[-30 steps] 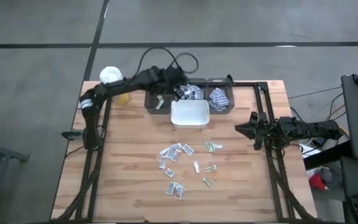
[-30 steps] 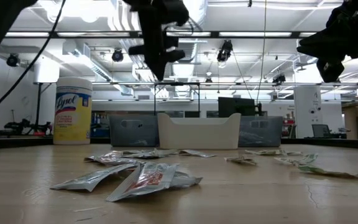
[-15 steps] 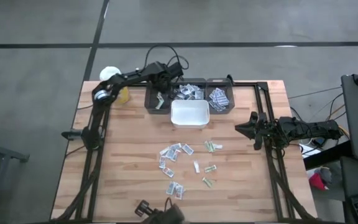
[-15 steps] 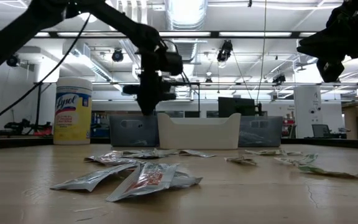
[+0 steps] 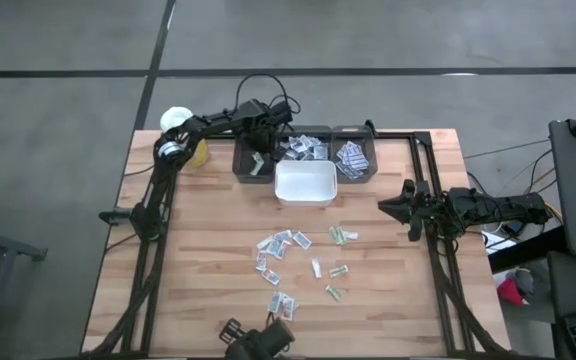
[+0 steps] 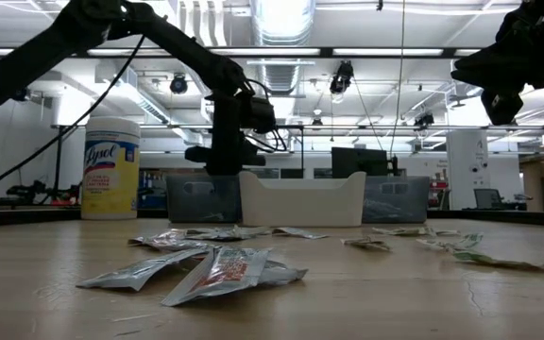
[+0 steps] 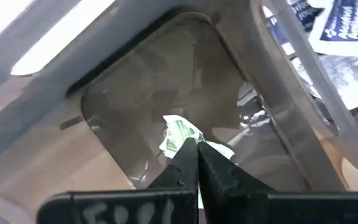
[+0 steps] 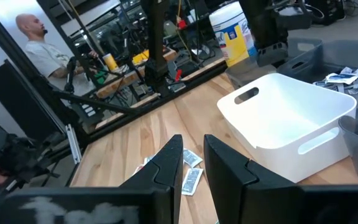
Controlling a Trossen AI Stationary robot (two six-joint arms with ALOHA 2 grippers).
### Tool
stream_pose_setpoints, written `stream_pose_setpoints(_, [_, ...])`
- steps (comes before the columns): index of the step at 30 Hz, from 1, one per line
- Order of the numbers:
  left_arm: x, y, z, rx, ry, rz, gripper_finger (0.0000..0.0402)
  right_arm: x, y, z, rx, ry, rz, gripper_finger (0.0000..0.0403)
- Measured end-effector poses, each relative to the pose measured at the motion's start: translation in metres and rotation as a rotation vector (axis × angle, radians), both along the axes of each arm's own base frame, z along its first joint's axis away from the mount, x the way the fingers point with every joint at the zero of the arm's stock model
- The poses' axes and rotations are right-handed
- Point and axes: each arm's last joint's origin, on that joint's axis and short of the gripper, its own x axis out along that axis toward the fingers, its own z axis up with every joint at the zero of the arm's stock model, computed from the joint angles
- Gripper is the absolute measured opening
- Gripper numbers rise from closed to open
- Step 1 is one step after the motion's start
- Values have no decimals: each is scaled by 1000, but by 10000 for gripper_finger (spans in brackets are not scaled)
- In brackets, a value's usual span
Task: Pick & Place First Aid Supplies
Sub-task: Put the green bandage pack into the left black bin
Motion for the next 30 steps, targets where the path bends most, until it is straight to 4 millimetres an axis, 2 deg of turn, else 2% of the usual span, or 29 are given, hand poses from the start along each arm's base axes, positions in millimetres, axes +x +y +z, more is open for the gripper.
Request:
stream_pose_setpoints(4, [1,-1,0,-31,-19,-29,12,0,0,0,0,0,0,63])
stream_pose_setpoints(13, [1,-2,0,-43,-24,-27,91,0,0,0,0,0,0,63])
stream_pose_setpoints(19, [1,-13,16,-127,-111,-57,99,0,0,0,0,0,0,63])
stream_pose_setpoints(23, [10,-34,40,-129,-216,-136,97,0,0,0,0,0,0,63])
stream_pose_setpoints(28, [31,-83,75,-43,-337,-317,96,0,0,0,0,0,0,63])
stream_pose_setpoints(30, [42,-105,82,-14,-383,-392,96,0,0,0,0,0,0,63])
